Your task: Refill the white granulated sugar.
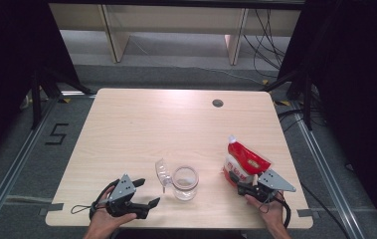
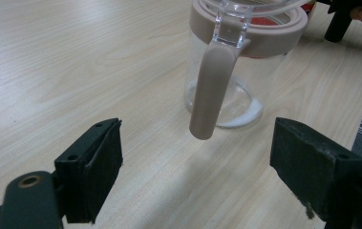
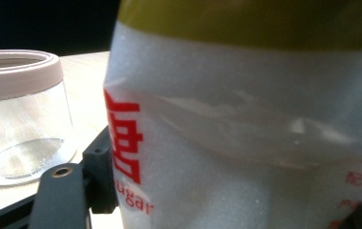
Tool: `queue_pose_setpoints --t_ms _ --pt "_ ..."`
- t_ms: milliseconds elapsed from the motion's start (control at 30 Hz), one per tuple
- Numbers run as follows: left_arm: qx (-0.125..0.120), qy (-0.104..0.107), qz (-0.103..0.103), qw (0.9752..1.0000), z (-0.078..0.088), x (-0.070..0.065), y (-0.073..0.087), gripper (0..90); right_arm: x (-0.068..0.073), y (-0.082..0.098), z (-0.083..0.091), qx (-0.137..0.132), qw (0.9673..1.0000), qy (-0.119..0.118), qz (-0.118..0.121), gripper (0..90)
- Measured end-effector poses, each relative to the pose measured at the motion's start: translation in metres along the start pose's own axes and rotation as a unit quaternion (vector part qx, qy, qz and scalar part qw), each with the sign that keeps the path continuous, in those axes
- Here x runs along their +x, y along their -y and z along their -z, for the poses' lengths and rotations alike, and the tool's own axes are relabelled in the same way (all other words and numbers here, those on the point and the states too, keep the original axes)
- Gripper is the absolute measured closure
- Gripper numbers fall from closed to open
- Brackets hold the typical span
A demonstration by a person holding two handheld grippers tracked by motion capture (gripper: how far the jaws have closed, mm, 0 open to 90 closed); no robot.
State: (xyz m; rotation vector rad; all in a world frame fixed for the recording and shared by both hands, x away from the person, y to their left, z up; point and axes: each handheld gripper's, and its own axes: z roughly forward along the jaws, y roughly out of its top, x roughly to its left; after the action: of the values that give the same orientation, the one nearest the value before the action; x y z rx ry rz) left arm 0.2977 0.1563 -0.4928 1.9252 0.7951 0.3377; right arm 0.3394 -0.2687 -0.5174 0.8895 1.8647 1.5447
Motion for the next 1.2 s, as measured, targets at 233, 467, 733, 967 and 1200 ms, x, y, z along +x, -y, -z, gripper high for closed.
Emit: queue_pose_setpoints --t_ms 233,467,733,967,1200 --pt "-0.003 0.001 0.002 1.0 -0.0002 -0.0007 -0.0002 17.8 -0.0036 -0.0005 -0.0004 0.002 0.9998 -0.017 0.012 32.3" --pt "-0.003 0.0 0.001 1.0 -0.0003 -0.0007 -0.0001 17.8 -0.0038 -0.0005 0.0 0.004 0.9999 -0.013 0.009 31.9" --pt "0.01 -0.005 -0.014 0.9998 0.0012 0.0016 -0.0005 17.9 -0.0019 -0.0005 0.0001 -0.001 0.9998 -0.009 -0.015 35.3" --pt "-0.004 0.002 0.001 1.0 -0.0008 -0.0005 0.0004 18.0 -0.0006 -0.0053 0.0032 0.022 0.9997 0.002 -0.012 38.9" --pt "-0.004 0.002 -0.003 1.0 -0.0003 -0.0004 -0.0001 18.2 -0.0026 -0.0073 0.0069 0.028 0.9995 -0.006 -0.015 39.6"
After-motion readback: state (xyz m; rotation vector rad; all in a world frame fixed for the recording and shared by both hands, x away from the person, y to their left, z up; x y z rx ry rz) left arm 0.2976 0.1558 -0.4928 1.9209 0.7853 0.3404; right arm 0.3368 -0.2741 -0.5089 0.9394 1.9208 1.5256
